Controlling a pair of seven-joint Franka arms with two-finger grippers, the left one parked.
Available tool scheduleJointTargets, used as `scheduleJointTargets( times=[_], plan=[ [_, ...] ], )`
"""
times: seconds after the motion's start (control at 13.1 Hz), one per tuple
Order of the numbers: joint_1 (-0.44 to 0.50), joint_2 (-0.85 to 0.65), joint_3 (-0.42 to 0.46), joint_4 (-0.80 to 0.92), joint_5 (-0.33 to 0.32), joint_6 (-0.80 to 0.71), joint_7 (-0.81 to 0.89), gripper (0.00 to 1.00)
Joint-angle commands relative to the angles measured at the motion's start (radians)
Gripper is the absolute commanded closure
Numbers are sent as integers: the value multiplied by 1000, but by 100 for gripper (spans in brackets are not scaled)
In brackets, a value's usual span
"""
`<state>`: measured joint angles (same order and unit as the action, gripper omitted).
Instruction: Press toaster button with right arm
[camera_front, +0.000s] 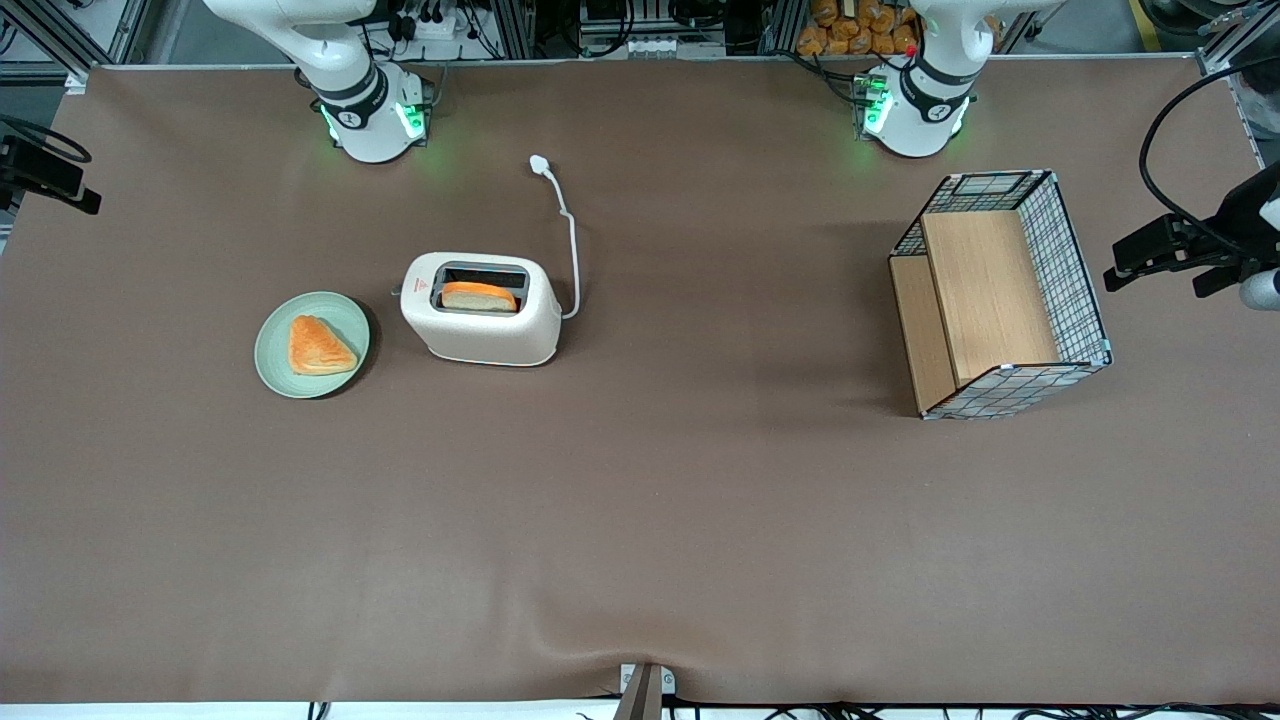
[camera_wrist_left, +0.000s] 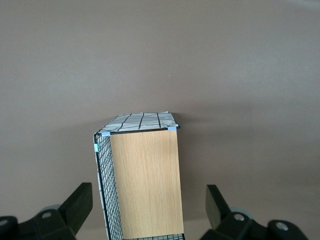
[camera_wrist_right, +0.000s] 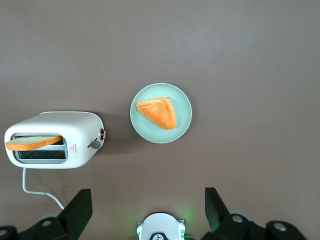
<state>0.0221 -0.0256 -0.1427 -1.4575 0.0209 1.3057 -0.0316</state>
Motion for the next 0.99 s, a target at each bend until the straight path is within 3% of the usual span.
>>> scheduleJointTargets(
  times=[0.0,0.46,0.92],
  plan=[
    [13,-13,-3,3,-19,-6,22,0],
    [7,12,-3,0,4,-13,19,0],
    [13,39,3,-142,141,-108,15,0]
  ],
)
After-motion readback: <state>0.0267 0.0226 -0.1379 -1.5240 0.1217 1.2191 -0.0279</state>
